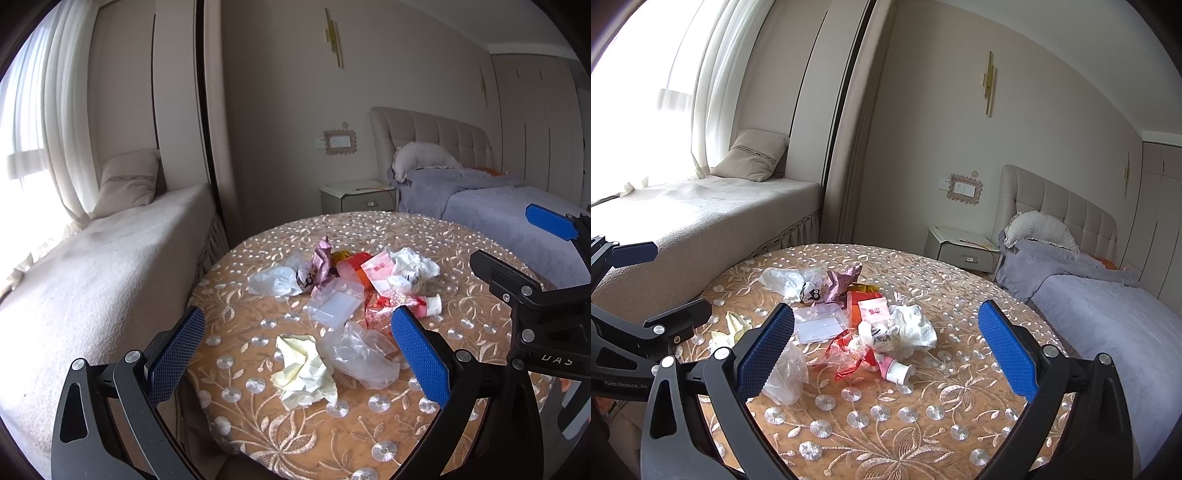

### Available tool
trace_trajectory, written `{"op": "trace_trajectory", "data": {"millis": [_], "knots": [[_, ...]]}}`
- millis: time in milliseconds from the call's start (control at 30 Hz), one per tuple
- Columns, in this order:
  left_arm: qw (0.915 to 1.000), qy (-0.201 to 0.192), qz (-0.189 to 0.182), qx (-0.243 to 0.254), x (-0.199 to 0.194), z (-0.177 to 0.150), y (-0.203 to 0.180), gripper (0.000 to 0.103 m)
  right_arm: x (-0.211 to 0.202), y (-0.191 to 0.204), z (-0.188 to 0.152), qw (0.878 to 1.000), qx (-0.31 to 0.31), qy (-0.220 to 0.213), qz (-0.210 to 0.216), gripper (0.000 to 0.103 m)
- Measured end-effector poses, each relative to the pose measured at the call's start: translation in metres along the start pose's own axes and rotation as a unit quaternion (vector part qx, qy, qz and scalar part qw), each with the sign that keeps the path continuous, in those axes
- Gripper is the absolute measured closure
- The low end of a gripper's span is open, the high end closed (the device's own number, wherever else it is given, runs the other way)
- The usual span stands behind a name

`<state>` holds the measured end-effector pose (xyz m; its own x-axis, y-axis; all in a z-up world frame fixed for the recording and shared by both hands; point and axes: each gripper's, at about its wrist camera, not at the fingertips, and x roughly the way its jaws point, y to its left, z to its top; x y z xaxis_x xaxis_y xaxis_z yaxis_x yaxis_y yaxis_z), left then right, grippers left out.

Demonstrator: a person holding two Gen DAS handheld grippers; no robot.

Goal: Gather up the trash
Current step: 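Move both tools toward the trash pile on the table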

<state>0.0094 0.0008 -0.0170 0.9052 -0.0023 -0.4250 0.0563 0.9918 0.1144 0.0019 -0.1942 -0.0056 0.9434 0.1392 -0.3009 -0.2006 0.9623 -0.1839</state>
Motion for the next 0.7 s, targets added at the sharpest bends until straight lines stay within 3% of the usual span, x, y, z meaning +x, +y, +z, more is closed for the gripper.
{"op": "trace_trajectory", "data": {"millis": [300,700], "knots": [[1.0,0.002,-0.004,-0.007,0.005,-0.004,0.004,0.004,0.007,0.0,-0.003,1.0,-0.004,0.007,0.0,0.004],[0.9994,0.025,0.0,-0.023,0.029,-0.019,0.019,0.004,0.03,0.014,-0.008,0.999,-0.015,0.022,0.032,0.004]]}}
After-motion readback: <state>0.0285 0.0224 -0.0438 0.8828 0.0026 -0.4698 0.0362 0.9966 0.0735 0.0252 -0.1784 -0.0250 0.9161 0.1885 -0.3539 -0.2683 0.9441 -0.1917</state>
